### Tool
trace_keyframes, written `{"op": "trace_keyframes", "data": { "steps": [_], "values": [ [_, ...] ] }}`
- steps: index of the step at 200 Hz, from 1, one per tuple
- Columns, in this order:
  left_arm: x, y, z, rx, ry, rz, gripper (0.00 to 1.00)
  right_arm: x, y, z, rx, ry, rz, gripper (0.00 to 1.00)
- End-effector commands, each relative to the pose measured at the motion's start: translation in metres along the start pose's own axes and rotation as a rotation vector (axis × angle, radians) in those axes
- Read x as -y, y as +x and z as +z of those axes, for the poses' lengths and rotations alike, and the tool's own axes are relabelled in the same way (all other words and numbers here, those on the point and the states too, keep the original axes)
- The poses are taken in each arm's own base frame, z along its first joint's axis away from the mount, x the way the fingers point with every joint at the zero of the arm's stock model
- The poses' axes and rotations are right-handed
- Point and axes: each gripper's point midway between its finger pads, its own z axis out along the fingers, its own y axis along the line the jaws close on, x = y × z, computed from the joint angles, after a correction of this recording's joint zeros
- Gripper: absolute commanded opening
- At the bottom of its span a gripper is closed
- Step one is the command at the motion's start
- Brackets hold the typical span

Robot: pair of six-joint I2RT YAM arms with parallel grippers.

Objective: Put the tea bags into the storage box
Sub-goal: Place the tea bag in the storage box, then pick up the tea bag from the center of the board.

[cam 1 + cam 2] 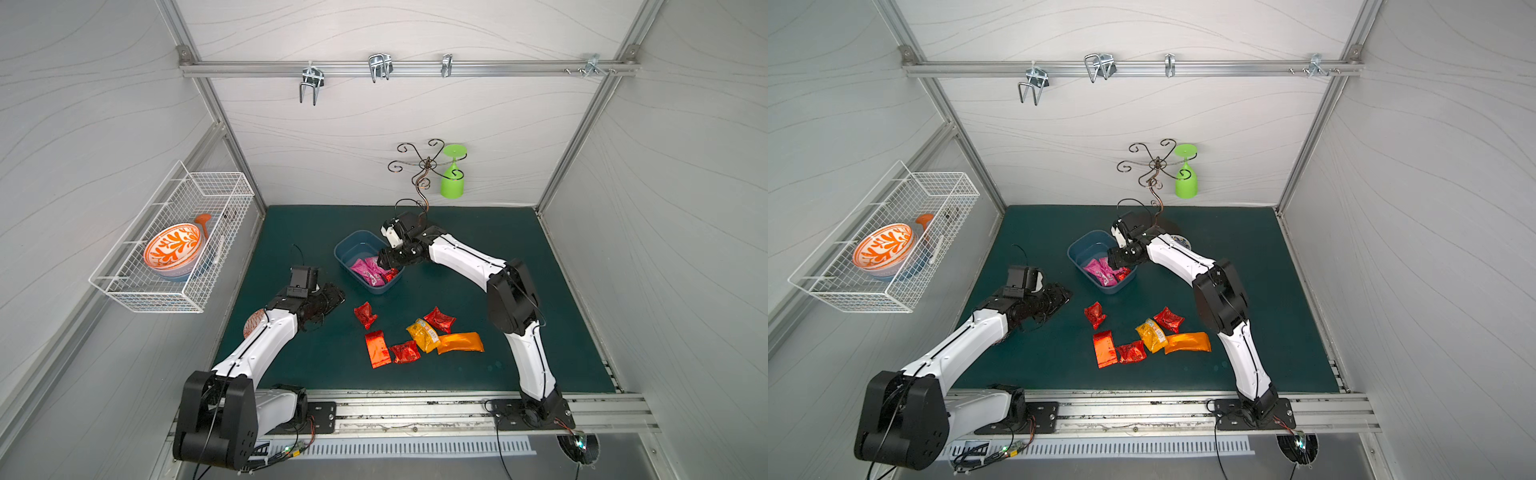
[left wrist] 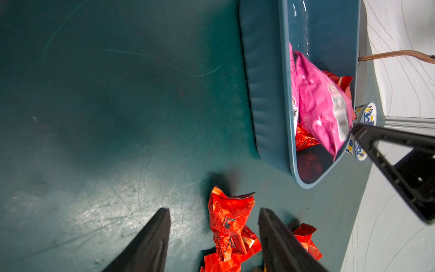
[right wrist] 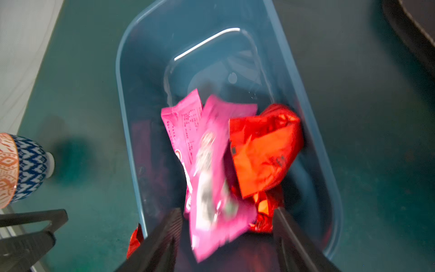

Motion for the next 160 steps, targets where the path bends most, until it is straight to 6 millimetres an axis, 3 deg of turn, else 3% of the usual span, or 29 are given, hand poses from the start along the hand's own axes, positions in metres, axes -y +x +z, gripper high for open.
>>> {"op": "trace_keyframes", "data": {
  "steps": [1,50,101,128,160],
  "values": [
    [0.003,-0.007,-0.003,0.031,0.012,0.005,0.64,-0.031,-0.008,-0.041,0.071,0.026,-0.146,0.72],
    [0.005,-0.011,-0.004,0.044,0.008,0.007,0.64,-0.085,0.041,-0.058,0.023,0.024,-0.334,0.72],
    [-0.001,-0.015,-0.001,0.045,0.004,-0.038,0.65,-0.128,0.104,-0.043,-0.085,-0.019,-0.422,0.67],
    [-0.01,-0.016,0.001,0.045,0.005,-0.105,0.64,-0.135,0.121,-0.024,-0.124,-0.002,-0.446,0.64],
    [-0.017,-0.014,0.001,0.044,-0.007,-0.122,0.65,-0.124,0.124,-0.001,-0.134,0.099,-0.484,0.62]
  ]
}}
